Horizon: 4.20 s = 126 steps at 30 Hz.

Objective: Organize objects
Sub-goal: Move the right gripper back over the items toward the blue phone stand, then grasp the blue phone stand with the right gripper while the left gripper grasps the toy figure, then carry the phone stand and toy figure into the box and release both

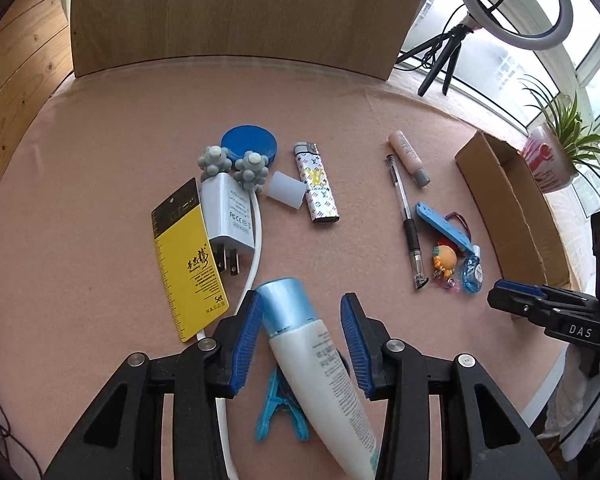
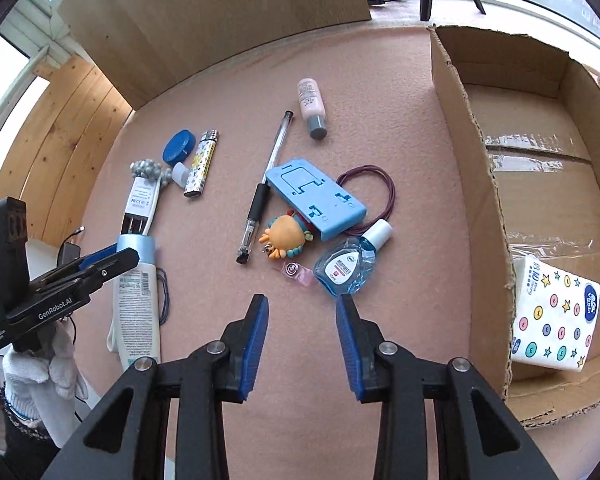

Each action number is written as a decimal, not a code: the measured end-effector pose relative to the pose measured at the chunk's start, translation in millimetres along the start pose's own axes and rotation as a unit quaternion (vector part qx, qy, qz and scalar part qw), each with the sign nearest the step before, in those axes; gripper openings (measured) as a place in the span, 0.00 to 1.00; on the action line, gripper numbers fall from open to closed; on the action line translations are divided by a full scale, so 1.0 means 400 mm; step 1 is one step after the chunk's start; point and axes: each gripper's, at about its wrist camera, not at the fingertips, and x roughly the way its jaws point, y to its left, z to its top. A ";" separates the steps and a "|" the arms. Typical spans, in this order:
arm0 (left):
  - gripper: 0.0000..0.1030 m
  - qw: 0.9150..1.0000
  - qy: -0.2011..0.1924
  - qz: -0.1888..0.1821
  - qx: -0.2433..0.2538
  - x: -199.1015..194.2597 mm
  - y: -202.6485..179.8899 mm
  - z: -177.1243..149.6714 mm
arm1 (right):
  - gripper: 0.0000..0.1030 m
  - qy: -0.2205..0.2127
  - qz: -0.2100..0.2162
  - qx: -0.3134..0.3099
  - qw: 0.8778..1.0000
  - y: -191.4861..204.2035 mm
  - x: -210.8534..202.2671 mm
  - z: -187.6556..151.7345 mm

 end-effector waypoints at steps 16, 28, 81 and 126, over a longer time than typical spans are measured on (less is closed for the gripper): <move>0.40 0.996 0.055 -0.044 0.051 0.222 -0.223 0.134 | 0.31 -0.026 -0.039 -0.028 0.999 0.023 0.018 0.079; 0.23 0.996 0.059 -0.019 0.063 0.260 -0.224 0.142 | 0.31 0.000 -0.047 -0.025 0.999 0.004 0.099 0.153; 0.32 0.987 0.077 -0.078 0.120 0.142 -0.324 -0.139 | 0.33 0.011 0.008 -0.004 1.000 -0.021 -0.002 -0.038; 0.33 0.997 0.046 -0.059 0.035 0.103 -0.182 -0.147 | 0.34 0.065 -0.145 -0.190 0.969 0.177 0.153 0.027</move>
